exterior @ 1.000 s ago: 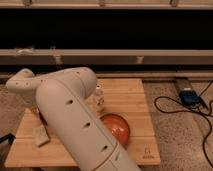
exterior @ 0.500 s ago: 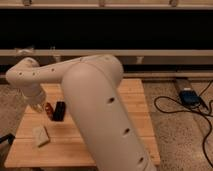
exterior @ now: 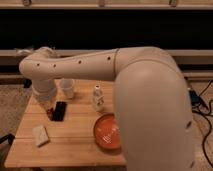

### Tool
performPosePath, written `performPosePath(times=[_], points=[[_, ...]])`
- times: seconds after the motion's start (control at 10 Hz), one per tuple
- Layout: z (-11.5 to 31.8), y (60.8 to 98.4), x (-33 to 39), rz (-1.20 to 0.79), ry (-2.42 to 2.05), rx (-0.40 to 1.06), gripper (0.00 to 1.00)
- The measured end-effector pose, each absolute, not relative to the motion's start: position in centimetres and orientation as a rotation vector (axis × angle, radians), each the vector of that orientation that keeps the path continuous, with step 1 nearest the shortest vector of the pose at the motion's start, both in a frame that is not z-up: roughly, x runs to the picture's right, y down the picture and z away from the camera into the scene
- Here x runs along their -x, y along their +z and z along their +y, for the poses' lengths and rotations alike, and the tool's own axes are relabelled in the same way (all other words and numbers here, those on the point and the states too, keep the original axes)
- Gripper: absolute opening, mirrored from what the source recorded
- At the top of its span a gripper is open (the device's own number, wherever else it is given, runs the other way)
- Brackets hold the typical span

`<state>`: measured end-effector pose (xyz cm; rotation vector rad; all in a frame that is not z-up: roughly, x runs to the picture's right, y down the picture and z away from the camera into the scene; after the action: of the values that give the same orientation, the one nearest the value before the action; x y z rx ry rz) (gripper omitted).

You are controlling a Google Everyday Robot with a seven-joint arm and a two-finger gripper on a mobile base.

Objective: Place the pepper in the ceramic bowl

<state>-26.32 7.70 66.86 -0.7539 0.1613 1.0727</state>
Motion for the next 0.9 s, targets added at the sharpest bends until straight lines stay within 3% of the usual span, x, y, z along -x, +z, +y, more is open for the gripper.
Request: performPosePath(times=[0.3, 0.9], points=[[7.4, 66.7, 22.9, 0.147, 1.115, 0.75, 0.02], [9.3, 68.7, 28.0, 0.171, 1.001, 0.713, 0.61]])
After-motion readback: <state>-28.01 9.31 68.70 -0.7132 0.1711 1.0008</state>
